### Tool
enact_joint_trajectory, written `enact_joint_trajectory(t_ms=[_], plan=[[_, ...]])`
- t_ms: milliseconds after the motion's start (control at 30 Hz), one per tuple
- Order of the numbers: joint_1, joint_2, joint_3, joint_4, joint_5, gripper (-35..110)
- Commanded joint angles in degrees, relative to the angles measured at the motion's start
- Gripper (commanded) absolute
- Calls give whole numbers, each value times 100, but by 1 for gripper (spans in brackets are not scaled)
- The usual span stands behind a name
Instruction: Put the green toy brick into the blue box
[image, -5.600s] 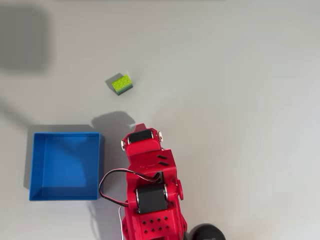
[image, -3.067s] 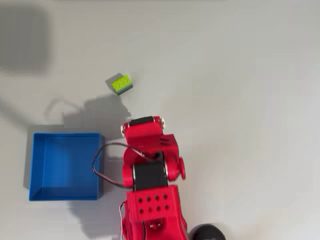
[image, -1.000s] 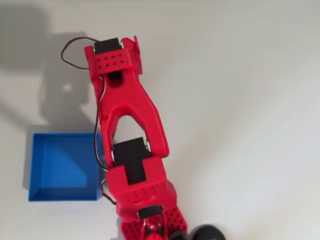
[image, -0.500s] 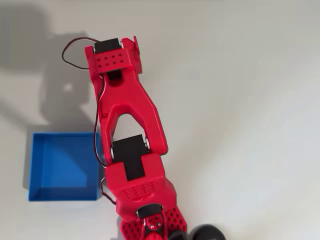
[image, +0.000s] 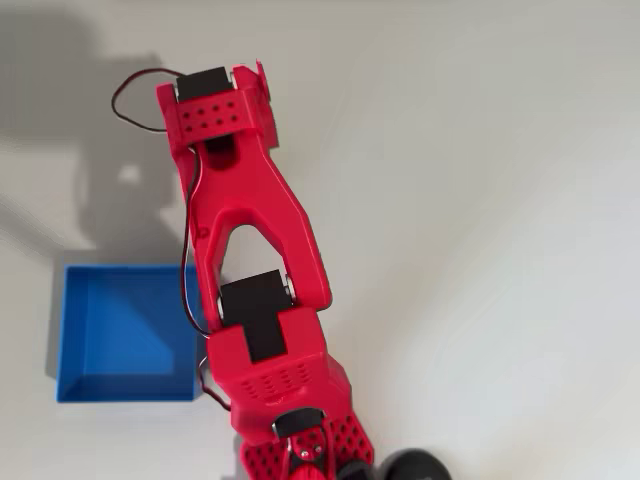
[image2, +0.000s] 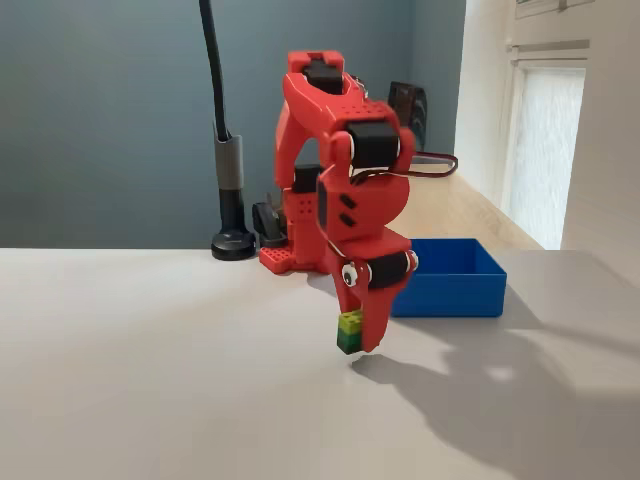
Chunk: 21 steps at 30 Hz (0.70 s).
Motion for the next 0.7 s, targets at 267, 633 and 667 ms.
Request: enact_joint_trajectory(t_ms=[267, 633, 667], plan=[[-650, 1890, 369, 448, -185, 0], [-1995, 3129, 1081, 677, -44, 0], [-2127, 3190, 1081, 729, 0, 0]])
